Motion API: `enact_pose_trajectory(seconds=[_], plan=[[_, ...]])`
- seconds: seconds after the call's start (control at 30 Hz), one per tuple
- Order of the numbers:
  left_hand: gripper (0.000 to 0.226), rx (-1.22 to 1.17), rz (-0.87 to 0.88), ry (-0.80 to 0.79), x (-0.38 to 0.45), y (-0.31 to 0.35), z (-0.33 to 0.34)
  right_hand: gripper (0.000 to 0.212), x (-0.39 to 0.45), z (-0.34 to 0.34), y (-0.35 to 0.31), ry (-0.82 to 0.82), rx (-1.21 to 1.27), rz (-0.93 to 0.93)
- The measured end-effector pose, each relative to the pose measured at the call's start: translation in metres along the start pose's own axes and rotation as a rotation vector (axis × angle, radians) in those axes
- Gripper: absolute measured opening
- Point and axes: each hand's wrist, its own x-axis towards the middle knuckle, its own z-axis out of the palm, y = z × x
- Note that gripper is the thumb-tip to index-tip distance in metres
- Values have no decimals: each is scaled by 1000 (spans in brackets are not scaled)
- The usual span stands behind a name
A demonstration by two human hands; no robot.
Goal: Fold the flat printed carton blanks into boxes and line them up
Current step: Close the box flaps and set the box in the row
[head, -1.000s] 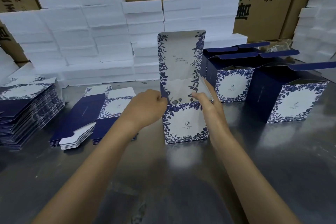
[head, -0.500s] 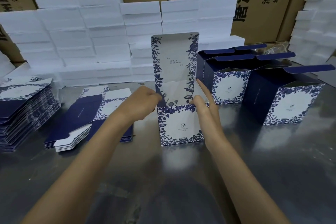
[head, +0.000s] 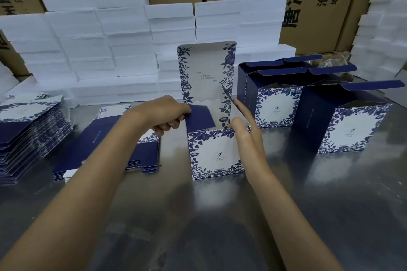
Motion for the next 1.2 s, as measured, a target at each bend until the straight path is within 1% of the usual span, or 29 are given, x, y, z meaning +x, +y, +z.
enact_pose_trajectory(seconds=[0.13, 0.2, 0.3, 0.33, 0.4, 0.5, 0.57, 0.67, 0.73, 0.8, 0.83, 0.87, 0.93, 0.97, 1.03, 1.1, 1.17, 1.2], plan=[[27, 8, 121, 189, 6, -9, 25, 62, 0, 0, 0, -7, 5, 17], [27, -13, 110, 185, 11, -11, 26, 61, 0, -1, 0, -1, 16, 18], [31, -145, 15, 122, 16, -10, 14, 60, 0, -1, 0, -9, 21, 27], [33, -154, 5, 137, 18, -10, 11, 60, -1, -1, -1, -18, 19, 29], [36, -127, 23, 223, 23, -14, 13, 59, -2, 0, -1, -36, 15, 33], [25, -180, 81, 296, 31, -20, 24, 59, -2, 1, 0, -52, 5, 39], [20, -203, 93, 309, 31, -21, 27, 57, -2, 1, 0, -52, 2, 36], [28, -355, 116, 310, 23, -23, 31, 49, -2, 1, -2, -60, -8, 38], [28, -495, 174, 377, 17, -29, 38, 47, -2, 0, -2, -73, -12, 53], [22, -637, 253, 445, 14, -38, 49, 51, -2, -1, -4, -123, -25, 74], [18, -738, 276, 428, 12, -41, 54, 58, -2, -3, -6, -156, -24, 81], [16, -863, 287, 377, 10, -44, 60, 63, -1, -4, -7, -177, -23, 81], [26, -1081, 318, 258, 8, -50, 70, 64, 1, -6, -9, -186, -38, 85], [32, -1136, 339, 234, 8, -53, 75, 64, 3, -7, -8, -177, -45, 97], [39, -1165, 375, 230, 9, -56, 80, 51, 7, -10, -6, -150, -55, 138], [41, -1148, 394, 227, 9, -58, 80, 38, 7, -15, -10, -118, -49, 197], [41, -1134, 394, 219, 7, -61, 78, 37, 6, -21, -17, -101, -49, 229], [41, -1133, 393, 215, 6, -62, 77, 40, 6, -25, -21, -99, -57, 233]])
